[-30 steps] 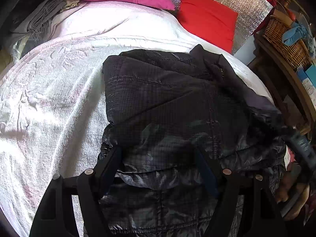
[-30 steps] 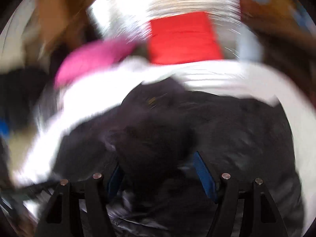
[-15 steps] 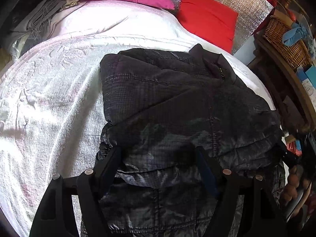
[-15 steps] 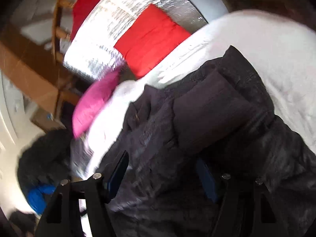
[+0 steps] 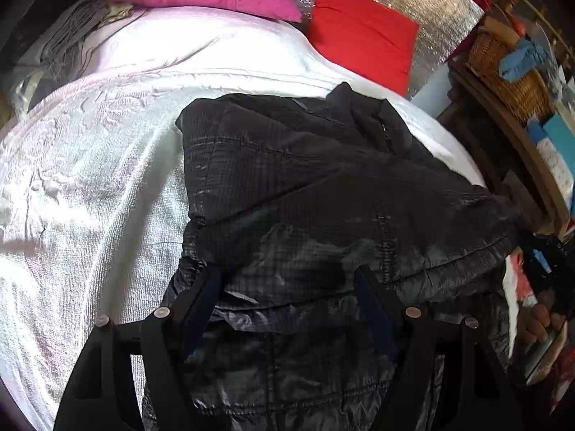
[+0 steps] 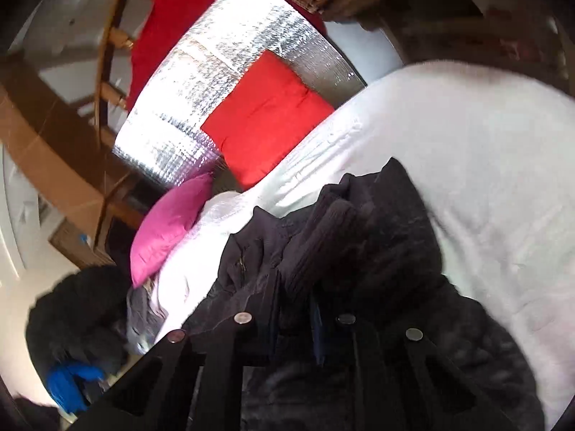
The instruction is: Fold large clothes
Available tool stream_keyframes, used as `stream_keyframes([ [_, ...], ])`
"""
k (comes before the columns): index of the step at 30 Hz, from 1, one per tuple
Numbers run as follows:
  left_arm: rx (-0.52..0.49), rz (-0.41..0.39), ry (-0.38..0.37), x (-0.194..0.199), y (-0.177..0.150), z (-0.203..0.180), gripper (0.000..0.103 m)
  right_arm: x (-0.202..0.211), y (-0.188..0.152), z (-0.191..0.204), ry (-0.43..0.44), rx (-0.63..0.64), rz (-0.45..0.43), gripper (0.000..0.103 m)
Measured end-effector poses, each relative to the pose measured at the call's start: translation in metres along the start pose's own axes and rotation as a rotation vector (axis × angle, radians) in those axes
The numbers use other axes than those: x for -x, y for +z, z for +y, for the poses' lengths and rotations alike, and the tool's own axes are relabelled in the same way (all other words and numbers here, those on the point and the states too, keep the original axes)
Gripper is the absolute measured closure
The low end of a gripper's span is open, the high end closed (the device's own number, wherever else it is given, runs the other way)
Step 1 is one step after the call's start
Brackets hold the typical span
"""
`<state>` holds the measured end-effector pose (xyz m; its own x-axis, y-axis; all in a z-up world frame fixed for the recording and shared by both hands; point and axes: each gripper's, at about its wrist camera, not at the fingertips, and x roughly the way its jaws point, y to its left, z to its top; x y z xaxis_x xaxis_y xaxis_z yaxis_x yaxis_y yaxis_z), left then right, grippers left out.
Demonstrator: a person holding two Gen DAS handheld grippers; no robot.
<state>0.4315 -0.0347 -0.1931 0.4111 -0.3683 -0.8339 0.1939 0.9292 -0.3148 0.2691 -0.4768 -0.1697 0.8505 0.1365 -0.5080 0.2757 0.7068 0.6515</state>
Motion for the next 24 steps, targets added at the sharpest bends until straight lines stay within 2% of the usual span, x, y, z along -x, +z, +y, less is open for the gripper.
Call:
stream_keyframes([
  [3, -0.066, 0.020, 0.039, -0.006, -0.006, -0.013, 0.026, -0.003, -0.006, -0.004, -0.069, 0.028, 0.027, 0.087],
  [6, -0.139, 0.027, 0.091, -0.007, -0.008, -0.023, 0.026, -0.015, -0.008, -0.011, -0.126, 0.040, 0.101, 0.086],
  [11, -0.079, 0.003, 0.009, 0.016, -0.003, -0.011, 0.026, 0.003, 0.003, -0.012, -0.064, 0.022, 0.192, 0.085],
  [14, -0.068, -0.078, -0.032, 0.042, 0.000, -0.002, 0.026, 0.019, 0.007, -0.014, -0.038, 0.045, 0.210, 0.083],
  [17, -0.049, -0.115, -0.032, 0.054, 0.002, 0.011, 0.024, 0.040, 0.008, -0.024, -0.032, 0.064, 0.180, 0.082],
  [20, 0.016, -0.100, 0.005, 0.047, 0.003, 0.029, 0.022, 0.054, 0.014, -0.038, -0.043, 0.045, 0.126, 0.078],
  [21, 0.046, -0.080, 0.018, 0.040, 0.005, 0.037, 0.022, 0.059, 0.017, -0.044, -0.049, 0.030, 0.114, 0.073],
  [23, 0.101, -0.046, 0.041, 0.026, 0.013, 0.050, 0.022, 0.055, 0.020, -0.056, -0.058, -0.022, 0.103, 0.050],
  [24, 0.119, -0.035, 0.047, 0.021, 0.014, 0.053, 0.022, 0.053, 0.020, -0.060, -0.057, -0.039, 0.105, 0.025],
])
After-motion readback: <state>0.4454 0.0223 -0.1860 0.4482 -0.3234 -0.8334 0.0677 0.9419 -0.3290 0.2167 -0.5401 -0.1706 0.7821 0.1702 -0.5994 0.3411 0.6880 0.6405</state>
